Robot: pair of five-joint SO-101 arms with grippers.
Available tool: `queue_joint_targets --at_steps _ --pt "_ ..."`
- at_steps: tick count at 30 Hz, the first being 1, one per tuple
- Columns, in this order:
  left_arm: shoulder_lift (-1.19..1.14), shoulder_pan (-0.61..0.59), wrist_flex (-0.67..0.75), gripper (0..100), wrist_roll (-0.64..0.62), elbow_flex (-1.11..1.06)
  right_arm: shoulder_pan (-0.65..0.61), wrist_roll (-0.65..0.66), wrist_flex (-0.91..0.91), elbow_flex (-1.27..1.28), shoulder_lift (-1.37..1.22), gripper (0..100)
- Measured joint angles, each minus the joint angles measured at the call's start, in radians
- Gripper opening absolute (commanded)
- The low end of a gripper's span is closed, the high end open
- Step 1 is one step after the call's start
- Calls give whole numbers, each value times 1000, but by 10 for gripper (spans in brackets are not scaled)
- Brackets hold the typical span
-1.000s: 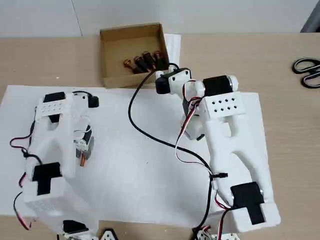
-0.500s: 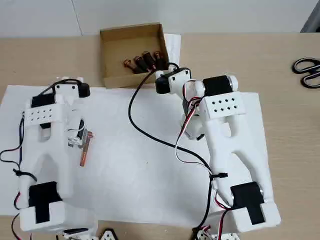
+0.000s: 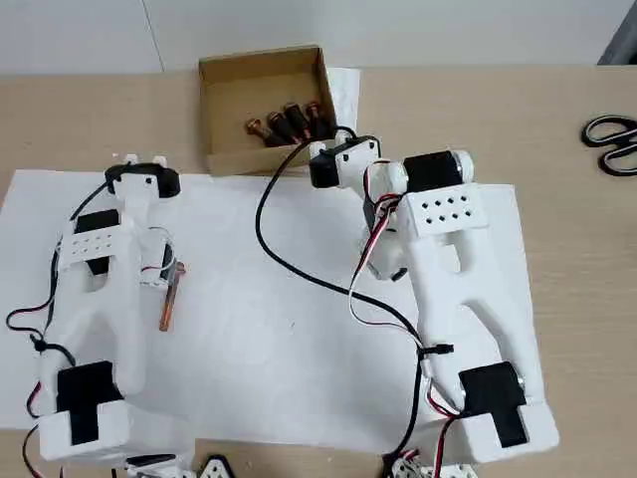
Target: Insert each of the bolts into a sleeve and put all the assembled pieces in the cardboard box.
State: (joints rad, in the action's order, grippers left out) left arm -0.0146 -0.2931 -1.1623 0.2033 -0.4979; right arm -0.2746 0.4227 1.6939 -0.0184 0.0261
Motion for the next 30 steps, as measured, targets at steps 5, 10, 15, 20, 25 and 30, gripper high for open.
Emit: queue_joint_targets --at_steps 5,10,15,20,25,30 --pt "12 52 -2 80 -2 -3 -2 0 0 0 -2 9" --pt "14 74 -52 80 -17 21 0 0 0 0 -8 9" --pt "14 74 -132 80 -17 117 0 0 0 0 -8 9" --pt "14 74 -204 80 -17 187 0 0 0 0 -8 9" --pt "14 89 -232 80 -17 192 0 0 0 0 -8 9" --pt "14 130 -245 80 -37 192 0 0 -20 0 -8 9"
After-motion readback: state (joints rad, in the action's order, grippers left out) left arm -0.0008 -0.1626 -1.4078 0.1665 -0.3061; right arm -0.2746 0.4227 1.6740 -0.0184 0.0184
